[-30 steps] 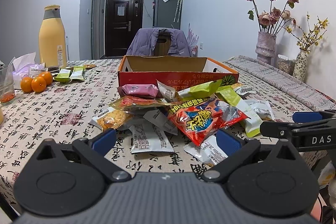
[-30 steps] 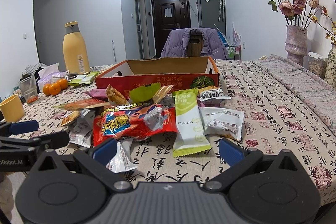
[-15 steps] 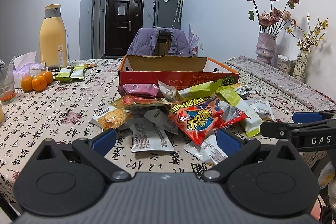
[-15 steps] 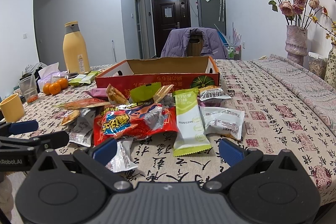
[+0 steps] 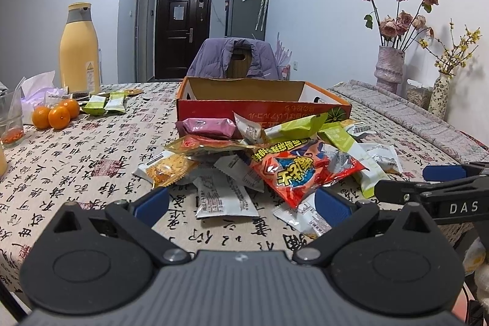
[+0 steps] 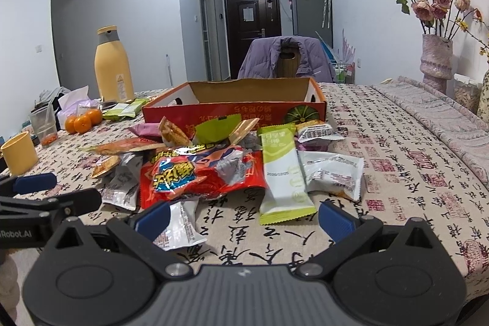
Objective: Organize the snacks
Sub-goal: 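Lower the right gripper onto a white sachet and close it, then grasp another white sachet with the left gripper while the right gripper holds its sachet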
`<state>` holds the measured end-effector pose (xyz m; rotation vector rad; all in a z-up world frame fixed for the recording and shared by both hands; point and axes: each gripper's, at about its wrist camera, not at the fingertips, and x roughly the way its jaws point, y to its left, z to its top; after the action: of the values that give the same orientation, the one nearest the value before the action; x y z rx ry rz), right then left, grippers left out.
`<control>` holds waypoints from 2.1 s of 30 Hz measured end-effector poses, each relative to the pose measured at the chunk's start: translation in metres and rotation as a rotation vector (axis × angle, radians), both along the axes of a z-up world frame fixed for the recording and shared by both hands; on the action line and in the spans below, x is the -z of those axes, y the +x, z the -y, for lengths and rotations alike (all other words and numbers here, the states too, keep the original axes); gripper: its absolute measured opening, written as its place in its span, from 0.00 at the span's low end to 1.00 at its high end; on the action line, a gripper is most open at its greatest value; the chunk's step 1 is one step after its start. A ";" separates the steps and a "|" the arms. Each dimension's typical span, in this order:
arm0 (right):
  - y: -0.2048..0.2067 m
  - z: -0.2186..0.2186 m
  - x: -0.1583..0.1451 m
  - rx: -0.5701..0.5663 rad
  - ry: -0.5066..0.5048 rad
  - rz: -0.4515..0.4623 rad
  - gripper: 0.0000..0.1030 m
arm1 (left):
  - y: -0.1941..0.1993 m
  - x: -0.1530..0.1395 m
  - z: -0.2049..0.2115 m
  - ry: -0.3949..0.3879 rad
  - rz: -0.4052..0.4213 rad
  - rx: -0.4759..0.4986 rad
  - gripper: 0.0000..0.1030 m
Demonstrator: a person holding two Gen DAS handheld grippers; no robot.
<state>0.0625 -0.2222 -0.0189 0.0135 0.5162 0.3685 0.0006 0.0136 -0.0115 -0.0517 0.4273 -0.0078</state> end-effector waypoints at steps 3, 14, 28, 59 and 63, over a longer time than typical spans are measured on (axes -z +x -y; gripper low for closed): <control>0.002 -0.007 0.001 -0.021 -0.003 -0.014 1.00 | 0.000 0.000 -0.006 -0.007 -0.004 -0.006 1.00; 0.013 -0.050 0.015 -0.105 -0.078 -0.053 0.86 | -0.001 0.005 -0.029 -0.031 -0.020 -0.023 1.00; 0.025 -0.076 0.029 -0.182 -0.110 -0.072 0.58 | -0.001 0.012 -0.041 -0.050 -0.042 -0.016 1.00; 0.018 0.002 0.015 0.007 -0.022 0.026 0.40 | 0.071 0.016 -0.003 0.019 -0.182 -0.087 0.79; 0.021 0.011 0.016 0.029 -0.013 0.030 0.40 | 0.086 0.019 0.002 0.032 -0.216 -0.110 0.75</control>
<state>0.0835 -0.2329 -0.0347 0.0029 0.4883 0.3368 0.0862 0.0112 -0.0305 -0.0447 0.6402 0.1140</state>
